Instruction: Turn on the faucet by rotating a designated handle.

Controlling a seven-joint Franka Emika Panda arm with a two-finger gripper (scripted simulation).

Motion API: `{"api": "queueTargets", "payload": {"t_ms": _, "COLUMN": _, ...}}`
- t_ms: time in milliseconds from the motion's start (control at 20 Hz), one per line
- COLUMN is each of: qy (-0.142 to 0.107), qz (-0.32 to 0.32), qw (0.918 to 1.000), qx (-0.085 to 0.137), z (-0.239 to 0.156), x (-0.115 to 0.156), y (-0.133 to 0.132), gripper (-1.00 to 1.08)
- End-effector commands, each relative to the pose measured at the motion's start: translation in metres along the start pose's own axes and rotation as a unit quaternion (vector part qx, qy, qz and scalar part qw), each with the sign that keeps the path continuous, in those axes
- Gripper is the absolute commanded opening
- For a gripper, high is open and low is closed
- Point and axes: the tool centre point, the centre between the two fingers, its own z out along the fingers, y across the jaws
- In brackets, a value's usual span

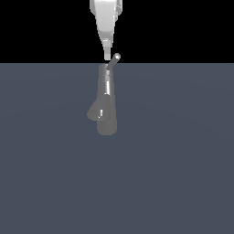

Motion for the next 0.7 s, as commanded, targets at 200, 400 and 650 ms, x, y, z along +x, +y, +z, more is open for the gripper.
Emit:
{"api": "queueTargets", "payload": {"t_ms": 200, "qy": 0.001, "qz": 0.008, "qw": 1.0000, "qx": -0.001, "z": 0.009, "x": 0.031, "y": -0.016, "gripper": -1.00}}
{"api": "queueTargets", "payload": {"t_ms": 400, "qy": 0.002, "qz": 0.012, "qw": 0.9999, "qx": -0.001, "z": 0.013, "x": 0.049, "y": -0.027, "gripper": -1.00}}
{"api": "queueTargets", "payload": {"t_ms": 650, "qy": 0.002, "qz": 0.016, "qw": 0.9999, "qx": -0.002, "z": 0.019, "x": 0.070, "y": -0.039, "gripper": -1.00}}
